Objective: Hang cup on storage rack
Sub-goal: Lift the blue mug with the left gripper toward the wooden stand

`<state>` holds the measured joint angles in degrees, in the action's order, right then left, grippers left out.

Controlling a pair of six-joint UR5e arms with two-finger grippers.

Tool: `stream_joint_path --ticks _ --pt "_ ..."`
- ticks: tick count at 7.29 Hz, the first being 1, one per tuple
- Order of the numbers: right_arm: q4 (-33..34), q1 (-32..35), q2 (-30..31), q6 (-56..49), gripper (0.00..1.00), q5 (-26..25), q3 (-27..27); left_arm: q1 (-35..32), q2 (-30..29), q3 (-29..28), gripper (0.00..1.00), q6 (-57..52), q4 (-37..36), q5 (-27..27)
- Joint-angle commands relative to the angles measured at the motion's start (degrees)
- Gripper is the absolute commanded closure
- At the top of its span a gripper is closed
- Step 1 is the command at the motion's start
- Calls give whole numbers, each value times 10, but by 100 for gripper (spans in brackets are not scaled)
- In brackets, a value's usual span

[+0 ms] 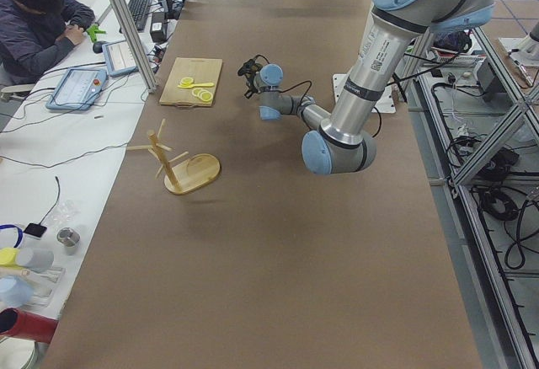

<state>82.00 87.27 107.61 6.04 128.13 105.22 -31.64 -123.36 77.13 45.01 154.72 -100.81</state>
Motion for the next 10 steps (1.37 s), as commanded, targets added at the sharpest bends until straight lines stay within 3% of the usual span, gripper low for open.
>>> stream_joint_path --ticks 1,4,7,10 --pt "0 0 1 0 0 0 1 -27 20 4 100 72 41 -1" --pt "0 0 1 -1 0 1 1 -69 21 5 100 202 52 -12" --pt "0 0 1 -1 0 1 0 -153 20 4 100 348 66 -119" --pt "0 0 1 -1 0 -1 0 -182 19 4 100 492 102 -144"
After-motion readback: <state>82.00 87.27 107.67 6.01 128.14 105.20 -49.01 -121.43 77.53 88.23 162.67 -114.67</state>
